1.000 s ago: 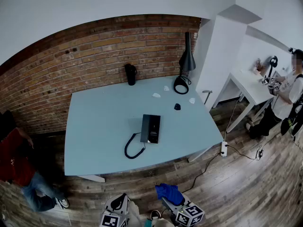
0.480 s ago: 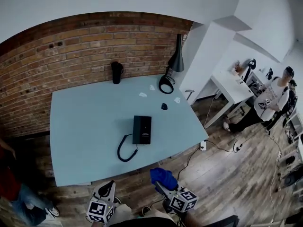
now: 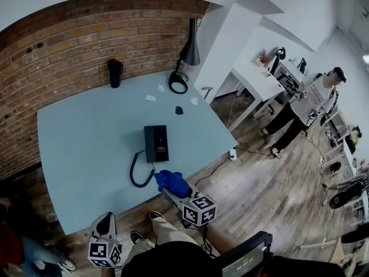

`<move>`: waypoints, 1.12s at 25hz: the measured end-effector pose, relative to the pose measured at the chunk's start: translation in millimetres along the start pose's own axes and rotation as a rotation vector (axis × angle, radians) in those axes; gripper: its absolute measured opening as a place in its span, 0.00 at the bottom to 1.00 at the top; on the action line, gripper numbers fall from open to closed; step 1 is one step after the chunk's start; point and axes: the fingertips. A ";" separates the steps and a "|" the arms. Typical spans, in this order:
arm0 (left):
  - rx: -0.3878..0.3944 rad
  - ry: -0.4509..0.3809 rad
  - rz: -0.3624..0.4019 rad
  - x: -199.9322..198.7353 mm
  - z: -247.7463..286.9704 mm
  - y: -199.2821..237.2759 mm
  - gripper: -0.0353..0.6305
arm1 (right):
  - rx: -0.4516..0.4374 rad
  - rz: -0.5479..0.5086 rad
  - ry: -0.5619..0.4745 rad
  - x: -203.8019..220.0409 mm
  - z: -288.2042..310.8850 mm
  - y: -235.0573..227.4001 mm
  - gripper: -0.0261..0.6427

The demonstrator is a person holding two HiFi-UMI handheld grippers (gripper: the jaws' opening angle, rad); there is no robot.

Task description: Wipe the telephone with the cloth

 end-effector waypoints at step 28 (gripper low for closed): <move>-0.469 0.027 -0.133 2.8 -28.9 58.9 0.09 | -0.176 -0.851 0.523 -35.1 269.4 -137.8 0.40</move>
Point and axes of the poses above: the fingertips, and each gripper's own axes: z forward along the fingers, y to its left, x out of its underside, and after that the axes turned 4 degrees about -y, right-handed
